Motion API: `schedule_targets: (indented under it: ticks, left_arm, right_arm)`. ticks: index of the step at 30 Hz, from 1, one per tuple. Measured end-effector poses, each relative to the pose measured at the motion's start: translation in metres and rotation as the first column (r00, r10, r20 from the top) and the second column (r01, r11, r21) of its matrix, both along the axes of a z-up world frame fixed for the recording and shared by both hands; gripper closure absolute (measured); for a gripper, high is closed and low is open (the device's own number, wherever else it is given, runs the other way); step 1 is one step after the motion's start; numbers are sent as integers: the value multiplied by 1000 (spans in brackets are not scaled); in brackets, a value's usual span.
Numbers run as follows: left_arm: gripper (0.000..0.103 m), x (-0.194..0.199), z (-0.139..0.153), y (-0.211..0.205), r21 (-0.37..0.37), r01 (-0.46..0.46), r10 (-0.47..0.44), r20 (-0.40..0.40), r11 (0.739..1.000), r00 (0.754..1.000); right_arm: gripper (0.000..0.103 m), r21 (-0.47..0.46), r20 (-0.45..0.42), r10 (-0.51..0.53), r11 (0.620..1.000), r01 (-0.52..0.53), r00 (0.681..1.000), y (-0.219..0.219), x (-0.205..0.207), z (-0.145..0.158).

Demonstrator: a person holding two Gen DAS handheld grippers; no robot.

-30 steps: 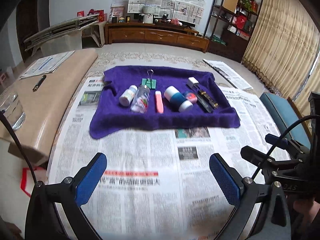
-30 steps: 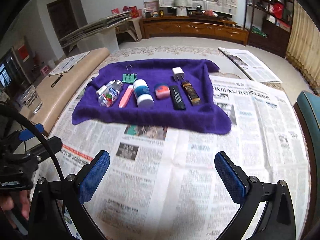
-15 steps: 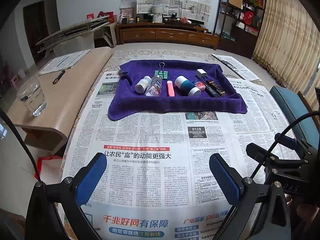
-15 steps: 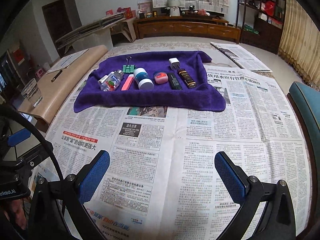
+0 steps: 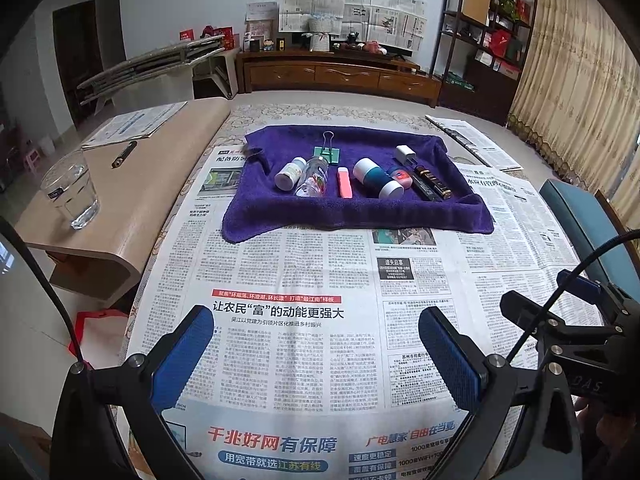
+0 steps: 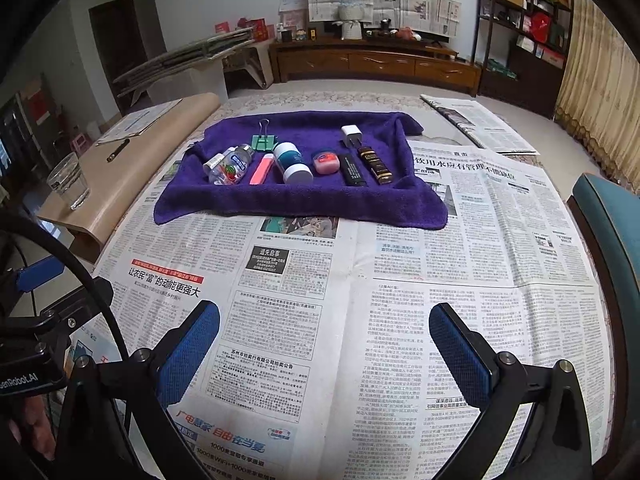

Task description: Organize rigid objects

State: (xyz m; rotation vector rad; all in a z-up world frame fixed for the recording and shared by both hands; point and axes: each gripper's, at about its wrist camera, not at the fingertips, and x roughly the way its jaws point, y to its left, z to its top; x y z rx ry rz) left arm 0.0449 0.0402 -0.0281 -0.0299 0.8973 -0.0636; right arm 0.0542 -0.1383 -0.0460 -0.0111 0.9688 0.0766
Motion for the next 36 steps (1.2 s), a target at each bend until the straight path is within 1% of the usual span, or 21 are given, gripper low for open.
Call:
schedule_targets:
  ticks: [10,13,16,20,36]
  left_arm:
    - [0,1,-2,4,-1,-9,9,-7,1000,1000]
    - [0,1,-3,5,0,-8,8,-10,1000,1000]
    - [0,1,-3,5,5,-7,8,-14,1000,1000]
    - [0,1,-2,3,16,-7,7,-11,1000,1000]
    - [0,2,-2,5,12,-15,15,-11,1000,1000]
  right_arm:
    - [0,-12,-21,-16,1000,15,1000,-13,-5,-1]
    - [0,-15,-13,-18,1000,18,1000,-16,-7,0]
    - [0,6,-5,-21,1000,21,1000,-18,-9,1]
    - [0,3,-9,-22,1000,22,1000,-19,-8,1]
    - [0,4,-9,-33,999,33,999,-27,-11,3]
